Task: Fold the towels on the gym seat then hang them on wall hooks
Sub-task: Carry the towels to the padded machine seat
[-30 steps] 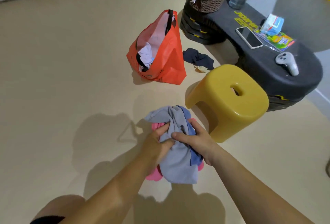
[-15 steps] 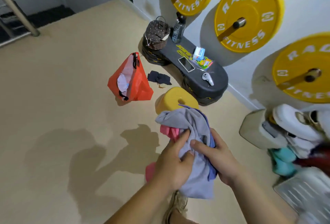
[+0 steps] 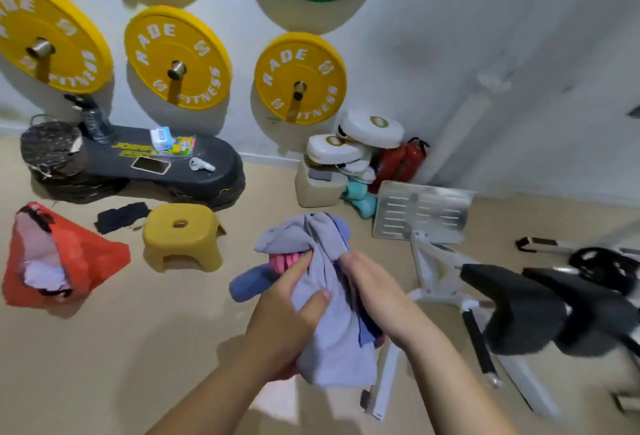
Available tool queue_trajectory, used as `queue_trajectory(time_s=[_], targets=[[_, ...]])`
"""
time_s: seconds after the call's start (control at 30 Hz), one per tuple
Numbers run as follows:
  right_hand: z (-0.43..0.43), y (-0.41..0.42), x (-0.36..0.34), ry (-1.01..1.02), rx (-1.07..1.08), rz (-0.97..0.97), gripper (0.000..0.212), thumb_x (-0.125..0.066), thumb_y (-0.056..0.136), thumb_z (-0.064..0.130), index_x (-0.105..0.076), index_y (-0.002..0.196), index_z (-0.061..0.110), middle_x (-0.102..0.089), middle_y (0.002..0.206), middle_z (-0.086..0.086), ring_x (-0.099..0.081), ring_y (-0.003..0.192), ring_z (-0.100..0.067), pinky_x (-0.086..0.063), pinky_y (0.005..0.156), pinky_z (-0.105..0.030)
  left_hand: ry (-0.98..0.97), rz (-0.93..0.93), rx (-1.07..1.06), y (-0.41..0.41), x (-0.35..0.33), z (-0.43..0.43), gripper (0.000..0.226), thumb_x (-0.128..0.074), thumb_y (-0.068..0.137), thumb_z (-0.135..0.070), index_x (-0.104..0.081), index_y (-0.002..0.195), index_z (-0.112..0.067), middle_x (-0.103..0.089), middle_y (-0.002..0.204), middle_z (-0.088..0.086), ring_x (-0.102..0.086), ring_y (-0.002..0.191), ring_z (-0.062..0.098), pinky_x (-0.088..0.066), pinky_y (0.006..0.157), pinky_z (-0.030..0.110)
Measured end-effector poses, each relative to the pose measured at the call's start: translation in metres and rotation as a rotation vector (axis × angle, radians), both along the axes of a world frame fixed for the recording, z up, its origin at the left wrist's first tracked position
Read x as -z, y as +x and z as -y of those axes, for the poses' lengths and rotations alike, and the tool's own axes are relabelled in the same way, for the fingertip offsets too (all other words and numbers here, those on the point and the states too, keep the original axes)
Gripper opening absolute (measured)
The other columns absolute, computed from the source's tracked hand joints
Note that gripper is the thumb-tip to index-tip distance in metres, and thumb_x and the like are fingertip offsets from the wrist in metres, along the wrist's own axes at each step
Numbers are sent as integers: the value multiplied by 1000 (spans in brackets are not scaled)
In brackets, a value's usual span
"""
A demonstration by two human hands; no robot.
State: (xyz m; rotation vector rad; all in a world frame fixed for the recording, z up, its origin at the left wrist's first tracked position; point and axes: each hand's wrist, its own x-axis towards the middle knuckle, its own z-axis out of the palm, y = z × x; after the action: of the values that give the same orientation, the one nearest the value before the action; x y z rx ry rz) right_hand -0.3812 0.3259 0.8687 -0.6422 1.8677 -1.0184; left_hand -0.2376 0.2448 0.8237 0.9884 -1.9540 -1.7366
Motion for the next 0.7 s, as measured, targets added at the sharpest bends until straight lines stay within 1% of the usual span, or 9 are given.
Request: queue_trajectory(time_s=[0.07,0.13,0.2,0.27,0.33,0.43,0.5,0.57,0.7], targets=[[-50,-20,-4,45,78,4,39,-34,105,52,-72,100,43,-74,107,17,-67,103,-3,-51,90,-27,-38,-33,57,-23,-7,-35,46,-67,95,-8,-57,121,-45,-70,110,-27,-62,108,-10,-47,92,11],[-126,-45,-12,24,191,-30,33,-38,104,49,-71,108,46,-74,113,18,-67,108,-3,-51,98,-30,-3,-47,176,-58,-16,-92,46,-68,96,-12,-59,127,-45,-71,117,-27,-63,114,-8,-49,98,20],[-215,-73,-15,-33,256,-89,25,-49,103,37,-65,112,54,-72,111,27,-67,105,4,-52,91,-24,-46,-31,282,-100,-21,-163,50,-68,94,-18,-57,133,-47,-68,124,-30,-61,119,-9,-49,101,24],[-301,-98,-12,-59,337,-163,26,-56,101,31,-58,115,54,-69,112,27,-66,104,4,-53,89,-23,-92,-38,374,-142,-22,-234,55,-69,92,-20,-54,138,-48,-65,128,-32,-59,121,-11,-49,103,25],[-377,-125,-10,-95,410,-209,26,-59,100,28,-53,116,48,-66,112,25,-65,103,3,-52,86,-19,-99,-60,463,-182,-25,-304,57,-68,92,-19,-54,137,-51,-63,127,-36,-57,120,-14,-48,100,19],[-475,-160,-10,-118,526,-261,31,-60,101,27,-48,120,48,-64,109,24,-65,91,5,-48,74,-13,-108,-70,579,-238,-27,-391,57,-66,93,-18,-54,137,-53,-62,128,-38,-55,119,-18,-45,92,10],[-524,-180,-15,-113,570,-288,32,-61,101,26,-48,121,48,-61,109,30,-64,94,9,-48,77,-12,-105,-74,643,-266,-31,-439,56,-65,93,-18,-55,137,-51,-61,130,-38,-52,122,-19,-42,93,7],[-563,-205,-21,-85,590,-329,32,-61,101,29,-49,120,51,-60,113,34,-62,104,9,-51,88,-20,-105,-81,693,-295,-38,-476,56,-66,93,-17,-55,138,-50,-60,131,-39,-49,125,-20,-40,94,5],[-612,-272,-25,-6,585,-341,31,-60,100,35,-52,113,62,-62,111,38,-61,104,15,-49,88,-17,-56,-76,727,-363,-42,-521,51,-67,93,-17,-59,133,-47,-66,125,-31,-57,119,-14,-47,98,16]])
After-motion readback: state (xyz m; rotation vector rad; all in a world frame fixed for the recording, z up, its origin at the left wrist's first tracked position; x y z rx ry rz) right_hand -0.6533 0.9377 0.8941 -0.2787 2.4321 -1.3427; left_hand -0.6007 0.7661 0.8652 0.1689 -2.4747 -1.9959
